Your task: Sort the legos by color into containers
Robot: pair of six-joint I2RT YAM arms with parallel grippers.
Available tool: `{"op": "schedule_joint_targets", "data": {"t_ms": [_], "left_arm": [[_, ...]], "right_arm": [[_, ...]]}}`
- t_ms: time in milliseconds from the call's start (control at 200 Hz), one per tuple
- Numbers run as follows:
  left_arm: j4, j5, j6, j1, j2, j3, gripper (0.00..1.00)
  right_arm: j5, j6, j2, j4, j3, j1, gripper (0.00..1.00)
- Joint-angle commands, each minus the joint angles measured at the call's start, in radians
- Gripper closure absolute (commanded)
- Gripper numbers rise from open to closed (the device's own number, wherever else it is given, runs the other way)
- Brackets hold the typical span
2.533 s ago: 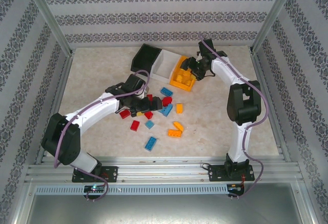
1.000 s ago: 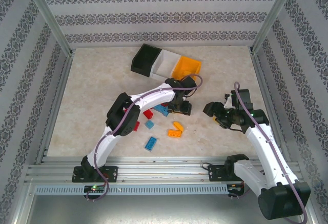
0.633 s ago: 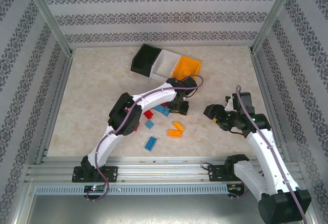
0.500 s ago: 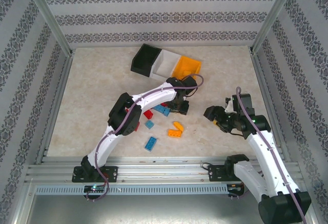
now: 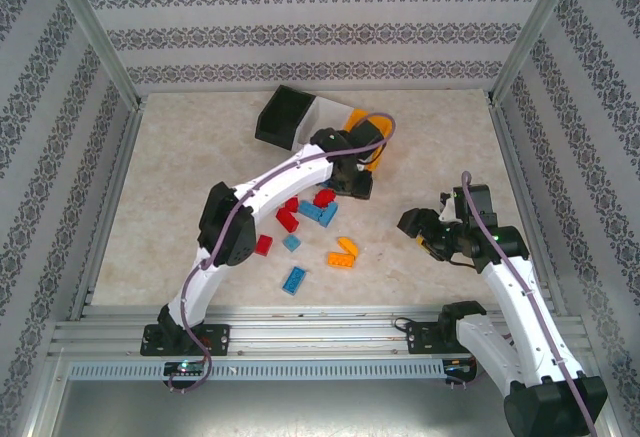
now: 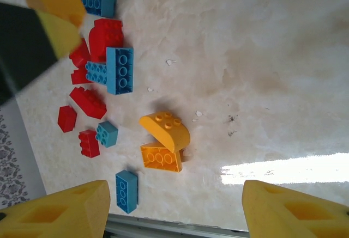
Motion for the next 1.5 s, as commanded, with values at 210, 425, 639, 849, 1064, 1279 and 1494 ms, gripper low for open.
{"op": "schedule_joint_targets", "data": {"t_ms": [210, 425, 639, 849, 1064, 1279, 1494], "left_arm": [[-0.060, 0.002, 0.037, 0.113, 0.213, 0.411, 0.67], [0.051, 0.104, -0.005, 0.170, 0.276, 0.450, 0.64], [0.110, 0.169, 0.021, 0.188, 0.272, 0.456, 0.37], [0.070, 0.199, 0.041, 0.188, 0.231, 0.453, 0.28], [-0.055, 0.104, 0.133, 0.176, 0.038, 0.269, 0.23], [0.101, 0.031, 0.100, 0.193, -0.363, -0.378, 0.20], [0.246, 0.057, -0.008, 0.209, -0.712, -0.917, 0.20]], "right_arm": [[-0.047, 0.036, -0.059, -0.054, -0.012, -0.007, 0.34], [-0.047, 0.032, -0.101, -0.102, -0.014, -0.002, 0.34], [-0.044, 0.051, -0.113, -0.091, -0.039, 0.020, 0.33], [0.007, 0.069, -0.069, -0.060, -0.025, 0.095, 0.33], [0.139, 0.048, 0.071, -0.066, 0.029, 0.276, 0.32], [0.213, 0.025, 0.266, 0.002, 0.078, 0.421, 0.32], [0.232, -0.099, 0.526, 0.040, 0.221, 0.494, 0.35]]}}
